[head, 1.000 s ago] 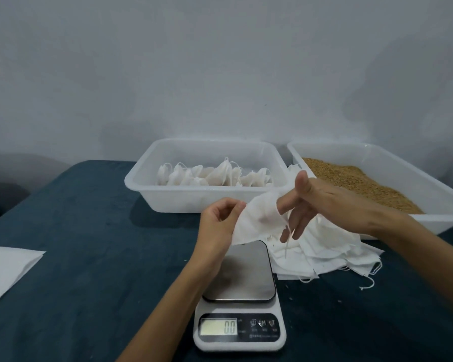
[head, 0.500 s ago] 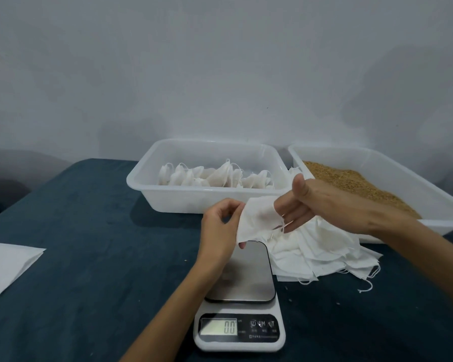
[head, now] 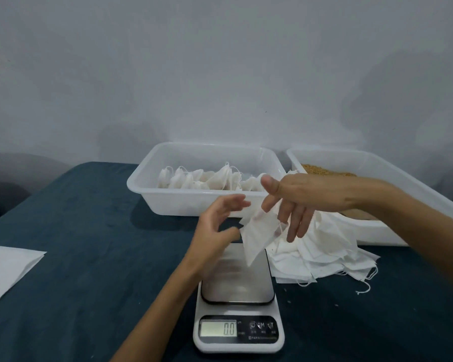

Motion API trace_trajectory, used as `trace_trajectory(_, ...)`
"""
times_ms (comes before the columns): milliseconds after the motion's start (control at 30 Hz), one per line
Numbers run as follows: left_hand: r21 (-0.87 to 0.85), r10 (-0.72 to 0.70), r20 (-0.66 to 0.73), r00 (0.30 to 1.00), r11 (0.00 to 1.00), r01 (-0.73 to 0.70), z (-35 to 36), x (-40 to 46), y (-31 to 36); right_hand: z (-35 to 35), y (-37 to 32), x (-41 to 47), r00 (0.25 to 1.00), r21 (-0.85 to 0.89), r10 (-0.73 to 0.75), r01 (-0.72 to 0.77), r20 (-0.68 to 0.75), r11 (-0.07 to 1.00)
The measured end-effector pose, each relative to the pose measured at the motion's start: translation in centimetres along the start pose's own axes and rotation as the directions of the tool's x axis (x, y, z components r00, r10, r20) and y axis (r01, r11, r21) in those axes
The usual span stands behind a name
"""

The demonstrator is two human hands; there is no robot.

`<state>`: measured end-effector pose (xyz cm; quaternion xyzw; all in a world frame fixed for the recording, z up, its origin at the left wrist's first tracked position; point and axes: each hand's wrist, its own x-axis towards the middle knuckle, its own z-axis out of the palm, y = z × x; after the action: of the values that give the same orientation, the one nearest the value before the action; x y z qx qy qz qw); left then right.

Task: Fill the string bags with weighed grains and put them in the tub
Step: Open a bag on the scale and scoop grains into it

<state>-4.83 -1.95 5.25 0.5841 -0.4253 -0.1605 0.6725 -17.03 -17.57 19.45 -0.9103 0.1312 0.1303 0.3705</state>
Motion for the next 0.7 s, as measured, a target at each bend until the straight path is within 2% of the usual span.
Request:
trace_trajectory(67, -0.044, -0.052, 0.207, 0.977, 0.997, 0.063, -0.1, -0.6, -0.1, 0.1, -0.9, 0.6, 0.999, -0.051, 0.028, -0.027, 0.036, 0.998)
trace_trajectory(100, 0.000, -0.084, 0.251, 0.964, 0.996, 0.087, 0.1, -0.8, -0.3, 0.2, -1.3, 0.9, 0.998, -0.075, 0.034, -0.030, 0.058, 0.997)
trace_trajectory(200, 0.115, -0.150, 0.206, 0.967, 0.985, 0.129, 1.0, -1.1, -0.7, 0.7, -2.4, 1.6, 0.993, -0.115, 0.030, -0.017, 0.114, 0.993)
trace_trajectory(367, 0.143, -0.170, 0.232, 0.958, 0.980, 0.140, 1.2, -1.3, -0.8, 1.3, -3.2, 2.4, 0.986, -0.173, 0.012, 0.017, 0.168, 0.985)
trace_trajectory(567, 0.049, -0.161, 0.212, 0.964, 0.987, 0.154, 1.0, -1.3, -0.4, 1.4, -3.4, 2.5, 0.984, -0.273, 0.071, -0.024, 0.162, 0.962)
trace_trajectory(700, 0.037, -0.150, 0.178, 0.973, 0.989, 0.146, 1.4, -1.3, -0.6, 1.1, -3.3, 2.2, 0.985, -0.259, 0.062, -0.019, 0.158, 0.966)
